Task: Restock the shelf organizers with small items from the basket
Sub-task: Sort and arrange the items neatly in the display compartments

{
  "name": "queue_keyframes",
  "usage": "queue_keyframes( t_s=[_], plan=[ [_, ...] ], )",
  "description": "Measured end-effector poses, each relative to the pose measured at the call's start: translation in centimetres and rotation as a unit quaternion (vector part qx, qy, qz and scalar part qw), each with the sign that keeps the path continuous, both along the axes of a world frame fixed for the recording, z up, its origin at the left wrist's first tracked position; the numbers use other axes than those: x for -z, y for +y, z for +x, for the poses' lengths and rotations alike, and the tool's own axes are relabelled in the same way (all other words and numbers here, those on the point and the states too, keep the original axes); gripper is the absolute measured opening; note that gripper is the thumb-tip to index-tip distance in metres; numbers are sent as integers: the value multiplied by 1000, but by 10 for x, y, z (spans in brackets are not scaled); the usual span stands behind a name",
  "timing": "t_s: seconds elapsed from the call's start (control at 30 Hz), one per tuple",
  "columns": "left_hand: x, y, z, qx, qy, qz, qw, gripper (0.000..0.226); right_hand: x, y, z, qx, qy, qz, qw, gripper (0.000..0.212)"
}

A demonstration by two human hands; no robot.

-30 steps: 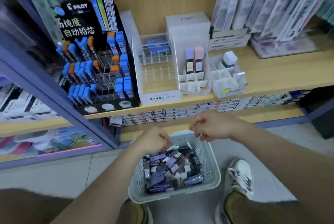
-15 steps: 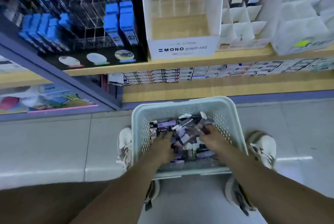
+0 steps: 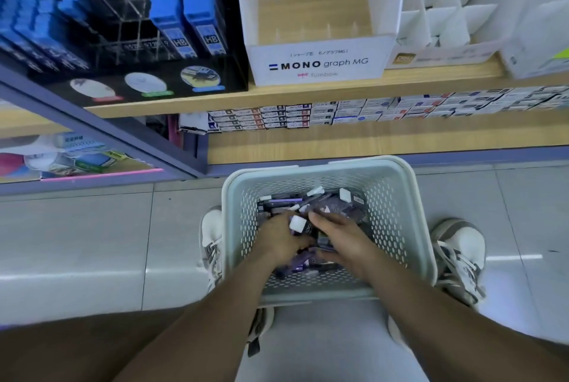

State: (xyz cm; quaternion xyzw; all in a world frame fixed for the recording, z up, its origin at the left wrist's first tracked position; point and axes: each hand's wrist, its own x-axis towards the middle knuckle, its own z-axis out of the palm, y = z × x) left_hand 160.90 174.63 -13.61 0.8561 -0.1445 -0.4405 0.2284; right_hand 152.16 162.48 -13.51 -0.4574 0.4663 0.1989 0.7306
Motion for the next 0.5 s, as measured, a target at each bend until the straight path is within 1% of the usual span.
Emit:
queue_keyframes(
  t_s=[0.03,0.1,0.17,0.23,0.27,0.33,0.37,0.43,0.5],
  plan=[
    [0,-1,-1,-15,2,-5,1000,18,-2,-1,-1,9,-12,28,999,35],
    [-2,-2,-1,-51,8,-20,998,3,-5,-2,-1,-3,-33,36,999,34],
    [-8,-5,0,-101,47,-41,993,8,-3,-2,-2,-14,-35,-28,999,32],
    [-14,-8,3,-160,98,-60,980,8,1,-6,-3,19,-18,-102,994,28],
    [-17,-8,5,-186,122,-71,972,6,0,-9,-3,38,-6,-119,992,23],
    [-25,-7,11,-225,152,-88,958,6,-1,-16,-3,82,18,-122,989,10],
    [-29,-6,14,-237,159,-95,954,11,-5,-19,-3,100,27,-121,987,9],
    [-35,-3,19,-257,165,-108,946,18,-14,-23,-2,130,29,-108,985,14],
    [-42,-3,21,-253,146,-116,949,12,-26,-25,-1,146,8,-60,987,18]
  ],
)
